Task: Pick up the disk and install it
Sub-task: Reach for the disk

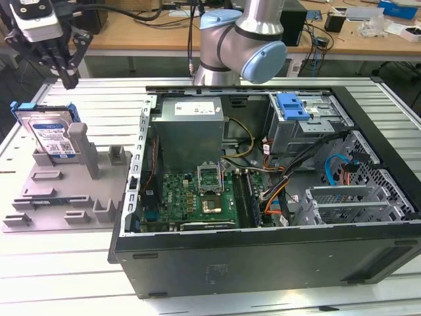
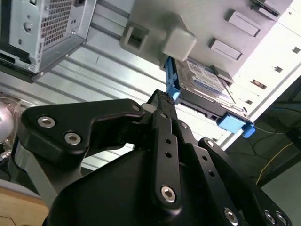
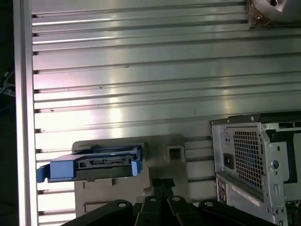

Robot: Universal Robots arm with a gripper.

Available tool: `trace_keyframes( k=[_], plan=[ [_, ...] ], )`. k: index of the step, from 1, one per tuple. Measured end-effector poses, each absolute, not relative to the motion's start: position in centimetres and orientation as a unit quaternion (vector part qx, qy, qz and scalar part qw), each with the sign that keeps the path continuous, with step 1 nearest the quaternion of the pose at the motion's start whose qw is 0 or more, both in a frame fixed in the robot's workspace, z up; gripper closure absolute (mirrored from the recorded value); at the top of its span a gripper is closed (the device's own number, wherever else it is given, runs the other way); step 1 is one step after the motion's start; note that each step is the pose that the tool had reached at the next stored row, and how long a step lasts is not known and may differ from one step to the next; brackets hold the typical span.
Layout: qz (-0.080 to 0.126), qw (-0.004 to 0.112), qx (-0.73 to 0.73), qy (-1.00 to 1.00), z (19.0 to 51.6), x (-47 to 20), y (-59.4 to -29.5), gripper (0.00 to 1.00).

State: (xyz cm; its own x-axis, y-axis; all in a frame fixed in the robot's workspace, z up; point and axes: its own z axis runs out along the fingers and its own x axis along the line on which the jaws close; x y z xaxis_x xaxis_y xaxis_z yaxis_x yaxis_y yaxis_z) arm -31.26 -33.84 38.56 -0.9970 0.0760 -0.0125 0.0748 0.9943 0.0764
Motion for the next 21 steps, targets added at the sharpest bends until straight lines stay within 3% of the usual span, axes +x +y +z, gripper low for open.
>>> trace_keyframes(
  k=[21],
  plan=[
    [0.043,-0.005,0.038,0.998,38.4,-37.9,-32.7,0.89]
  ],
)
